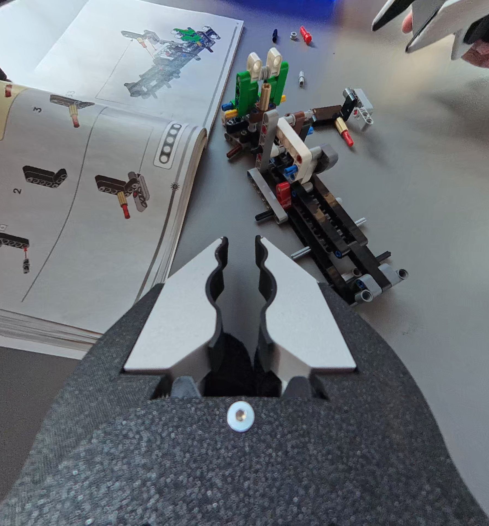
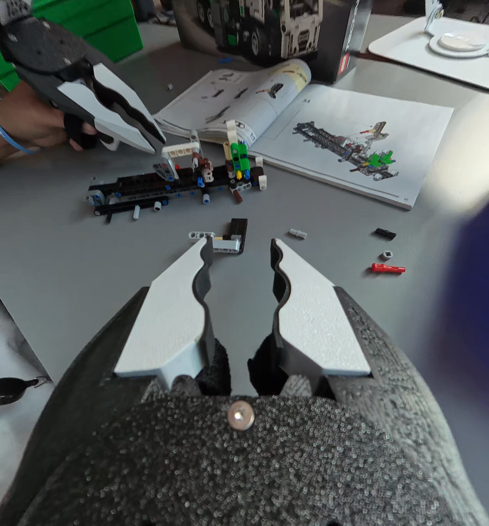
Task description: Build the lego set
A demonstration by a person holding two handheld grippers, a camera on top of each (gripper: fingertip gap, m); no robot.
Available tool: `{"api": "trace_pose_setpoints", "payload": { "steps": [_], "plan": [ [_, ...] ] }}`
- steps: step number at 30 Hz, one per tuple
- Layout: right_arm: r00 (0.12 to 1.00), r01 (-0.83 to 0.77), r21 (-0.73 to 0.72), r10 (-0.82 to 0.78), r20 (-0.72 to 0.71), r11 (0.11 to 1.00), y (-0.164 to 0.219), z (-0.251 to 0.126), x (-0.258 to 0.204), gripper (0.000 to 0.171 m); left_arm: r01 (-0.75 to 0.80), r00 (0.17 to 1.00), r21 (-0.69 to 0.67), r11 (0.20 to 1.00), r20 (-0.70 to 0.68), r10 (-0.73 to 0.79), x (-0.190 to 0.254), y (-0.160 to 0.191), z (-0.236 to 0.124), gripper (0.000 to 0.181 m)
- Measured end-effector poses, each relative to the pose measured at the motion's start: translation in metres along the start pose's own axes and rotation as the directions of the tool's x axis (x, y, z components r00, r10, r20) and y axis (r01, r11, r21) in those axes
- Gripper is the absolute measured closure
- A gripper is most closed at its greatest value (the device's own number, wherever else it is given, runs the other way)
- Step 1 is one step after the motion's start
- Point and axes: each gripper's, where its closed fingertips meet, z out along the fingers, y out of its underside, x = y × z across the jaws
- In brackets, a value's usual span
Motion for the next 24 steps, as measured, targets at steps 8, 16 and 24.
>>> {"api": "trace_pose_setpoints", "payload": {
  "steps": [8,16,24],
  "plan": [
    [0.997,0.031,0.142,-0.021,-0.077,0.989,-0.016,-0.001,0.023,0.129,0.013,1.000,-0.016,1.000,-0.002,-0.013,-0.001,0.002,0.002,0.163],
    [0.979,0.095,0.066,-0.082,-0.187,0.993,-0.005,0.006,0.047,0.142,0.027,1.000,-0.028,0.999,-0.011,-0.027,-0.001,0.003,0.003,0.163],
    [0.928,0.249,-0.115,-0.271,-0.256,0.962,0.013,0.021,0.051,0.142,0.030,0.999,-0.034,0.999,-0.017,-0.031,-0.001,0.004,0.003,0.162]
  ]
}}
